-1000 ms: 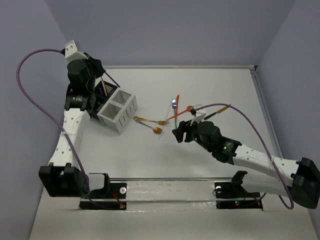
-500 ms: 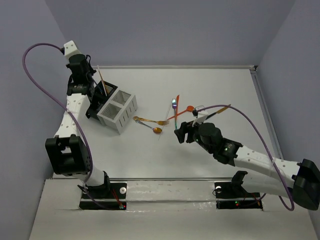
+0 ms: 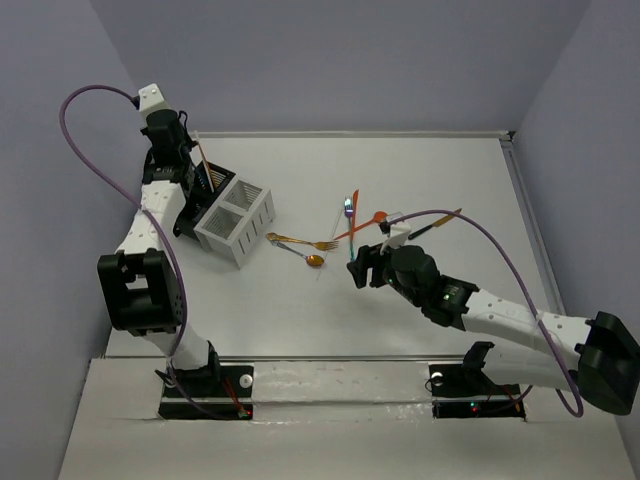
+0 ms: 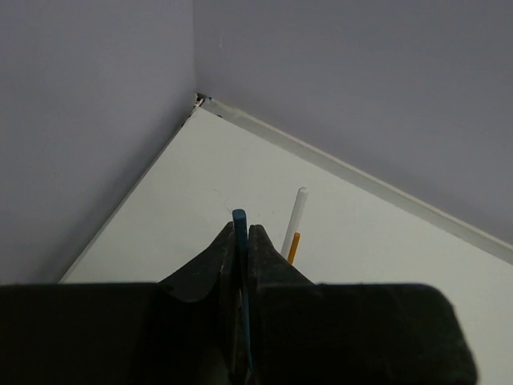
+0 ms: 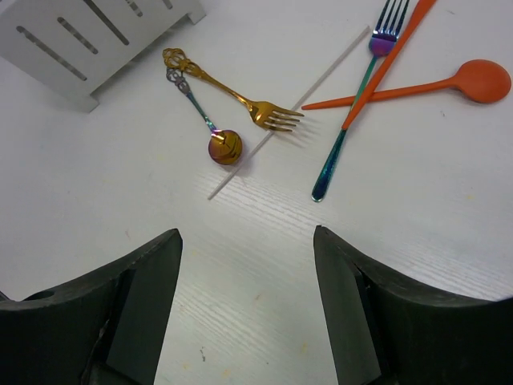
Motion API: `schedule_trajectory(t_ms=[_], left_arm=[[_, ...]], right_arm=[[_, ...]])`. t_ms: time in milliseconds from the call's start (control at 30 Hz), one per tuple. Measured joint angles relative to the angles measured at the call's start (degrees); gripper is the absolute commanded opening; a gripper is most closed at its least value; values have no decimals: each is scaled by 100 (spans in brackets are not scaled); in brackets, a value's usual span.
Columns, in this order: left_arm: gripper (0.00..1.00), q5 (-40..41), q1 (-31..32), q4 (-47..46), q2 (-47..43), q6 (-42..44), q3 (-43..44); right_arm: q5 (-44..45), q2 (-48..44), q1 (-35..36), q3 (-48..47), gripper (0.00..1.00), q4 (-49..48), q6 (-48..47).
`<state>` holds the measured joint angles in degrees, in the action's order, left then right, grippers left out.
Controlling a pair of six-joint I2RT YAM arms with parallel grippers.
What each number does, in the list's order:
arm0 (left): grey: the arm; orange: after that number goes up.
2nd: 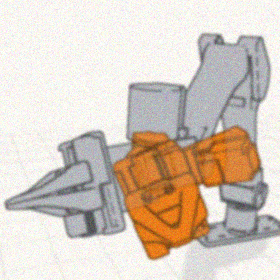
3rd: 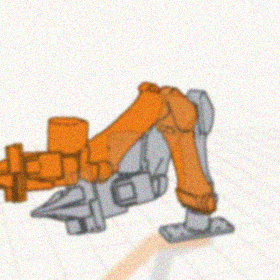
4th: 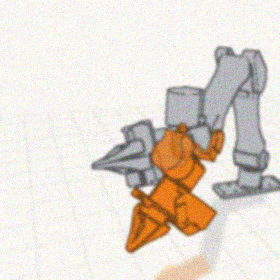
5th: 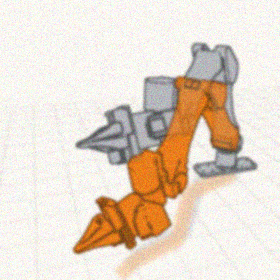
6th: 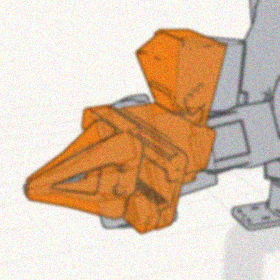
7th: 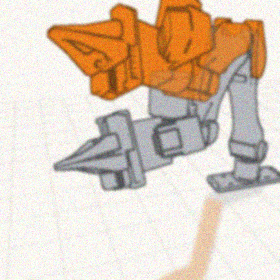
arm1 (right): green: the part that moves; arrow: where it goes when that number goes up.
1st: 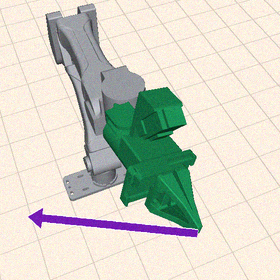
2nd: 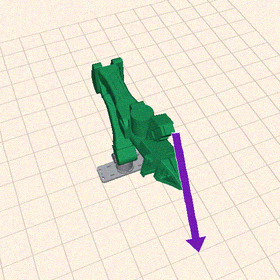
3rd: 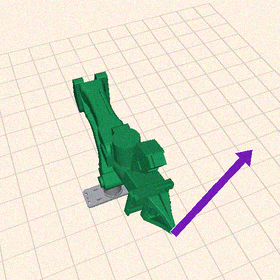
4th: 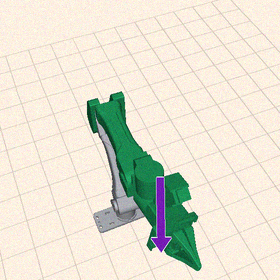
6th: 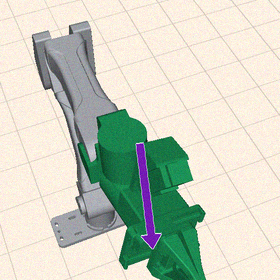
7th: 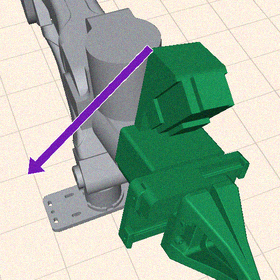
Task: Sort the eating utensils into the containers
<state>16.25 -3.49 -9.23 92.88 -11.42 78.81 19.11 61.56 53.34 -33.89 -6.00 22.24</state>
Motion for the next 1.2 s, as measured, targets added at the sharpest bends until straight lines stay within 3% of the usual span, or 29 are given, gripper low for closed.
schedule_trajectory(t_ms=[133, 300, 367, 400, 600, 867, 967, 1100, 1200], left_arm=[[9, -50, 0, -149, 127, -44, 0], [43, -136, 0, -295, 275, -181, -2], [53, -162, 0, -315, 308, -168, -11], [63, -175, 0, -343, 308, -216, -33], [93, -216, 0, -466, 293, -291, -133], [98, -393, 55, -472, -411, -573, -590], [98, -518, 175, -490, -1045, -787, -776], [99, -662, 581, -557, -1939, -1073, -1027], [99, -914, 1045, -577, -2649, -1294, -1316]], right_arm=[[2, 11, 0, 0, 73, -2, -2], [42, 162, -2, -2, 73, 0, -9], [48, 214, -4, -2, 73, 2, -17], [59, 243, -4, -2, 73, 2, -22], [168, 439, -13, -15, 69, 24, -20], [254, 691, -210, -87, 52, 162, 42], [275, 837, -273, -212, 35, 238, 129], [350, 1279, -275, -726, 23, 595, 280], [492, 1753, -275, -1342, 22, 844, 404]])
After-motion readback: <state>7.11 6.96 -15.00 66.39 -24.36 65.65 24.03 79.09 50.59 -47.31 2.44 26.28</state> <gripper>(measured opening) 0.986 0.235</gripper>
